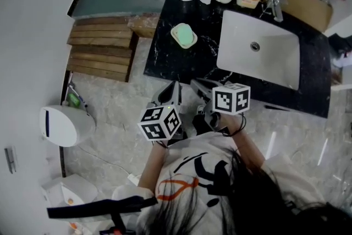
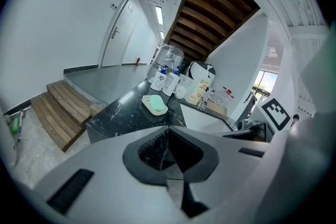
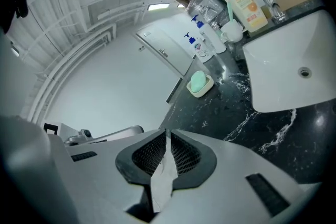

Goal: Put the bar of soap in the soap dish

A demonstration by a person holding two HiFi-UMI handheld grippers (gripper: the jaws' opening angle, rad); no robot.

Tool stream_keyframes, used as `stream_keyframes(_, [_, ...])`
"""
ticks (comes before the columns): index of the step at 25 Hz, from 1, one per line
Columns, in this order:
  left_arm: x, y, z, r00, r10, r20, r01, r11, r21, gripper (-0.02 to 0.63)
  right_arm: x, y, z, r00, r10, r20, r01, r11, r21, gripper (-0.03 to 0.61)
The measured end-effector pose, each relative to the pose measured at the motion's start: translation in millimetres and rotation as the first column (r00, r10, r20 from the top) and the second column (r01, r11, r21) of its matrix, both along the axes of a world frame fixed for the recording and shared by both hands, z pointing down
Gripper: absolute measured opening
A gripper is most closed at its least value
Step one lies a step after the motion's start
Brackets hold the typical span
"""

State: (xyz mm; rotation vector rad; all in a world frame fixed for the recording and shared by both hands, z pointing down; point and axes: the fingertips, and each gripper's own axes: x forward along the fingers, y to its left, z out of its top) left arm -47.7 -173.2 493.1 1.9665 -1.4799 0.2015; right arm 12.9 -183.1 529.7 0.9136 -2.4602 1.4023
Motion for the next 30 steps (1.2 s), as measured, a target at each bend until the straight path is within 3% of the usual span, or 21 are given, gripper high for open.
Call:
stream_keyframes(7, [-29.9,35.2,-0.5,1.000,0.026,-0.008,-0.026,1.000,0.003,0.002,-15.8,24.4,-8.0,0.999,0.048,-0.007,-0.048,0.999,0.017,0.037])
stream_keyframes(21, [-117.7,149.8,10.6,0.996,0.062,-0.059,-0.062,0.998,0.009,0.002,-100.0,155.6,-2.8,0.992,0.128,0.001,-0.128,0.992,0.001,0.035])
stream_keyframes(30, [-107.8,196.2,17.5,0.985,0.130,-0.116,-0.130,0.992,0.005,0.002,-96.3,218.2,2.0,0.982,0.186,-0.038,-0.186,0.982,-0.013,0.035])
